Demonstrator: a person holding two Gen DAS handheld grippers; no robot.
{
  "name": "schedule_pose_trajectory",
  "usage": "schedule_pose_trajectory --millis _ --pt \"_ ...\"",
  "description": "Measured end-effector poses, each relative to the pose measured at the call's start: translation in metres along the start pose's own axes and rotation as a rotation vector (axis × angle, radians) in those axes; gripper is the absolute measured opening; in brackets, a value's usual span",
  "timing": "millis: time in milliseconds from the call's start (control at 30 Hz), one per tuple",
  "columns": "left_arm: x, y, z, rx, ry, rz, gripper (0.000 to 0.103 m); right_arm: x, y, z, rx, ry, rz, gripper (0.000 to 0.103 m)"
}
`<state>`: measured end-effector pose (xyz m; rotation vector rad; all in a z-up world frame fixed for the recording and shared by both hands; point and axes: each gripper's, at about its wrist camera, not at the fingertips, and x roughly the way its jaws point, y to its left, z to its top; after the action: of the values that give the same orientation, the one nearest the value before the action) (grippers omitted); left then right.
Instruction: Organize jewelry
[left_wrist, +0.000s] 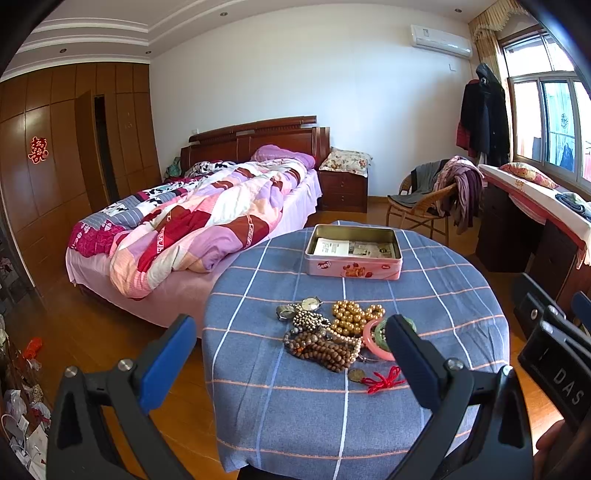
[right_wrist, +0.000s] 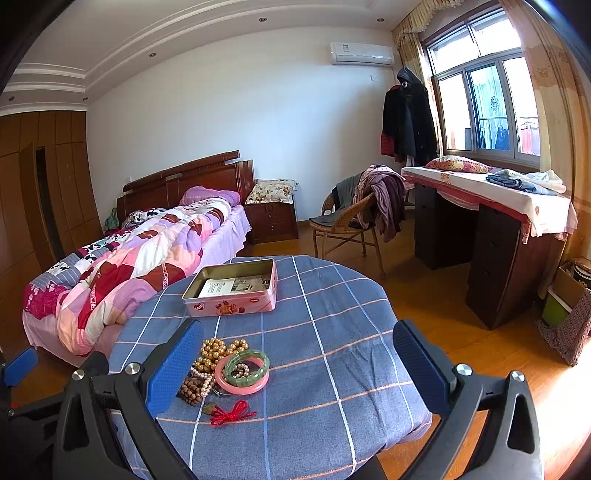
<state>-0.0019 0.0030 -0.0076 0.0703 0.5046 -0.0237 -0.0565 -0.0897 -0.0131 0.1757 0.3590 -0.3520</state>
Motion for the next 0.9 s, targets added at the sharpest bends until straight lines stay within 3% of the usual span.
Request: schedule_pose_trajectory --millis 900 --pt "0.0012 -0.001 0.0001 0.001 0.004 0.0 0.103 -0.0016 0.0001 0.0028 0.002 0.003 0.0 0.102"
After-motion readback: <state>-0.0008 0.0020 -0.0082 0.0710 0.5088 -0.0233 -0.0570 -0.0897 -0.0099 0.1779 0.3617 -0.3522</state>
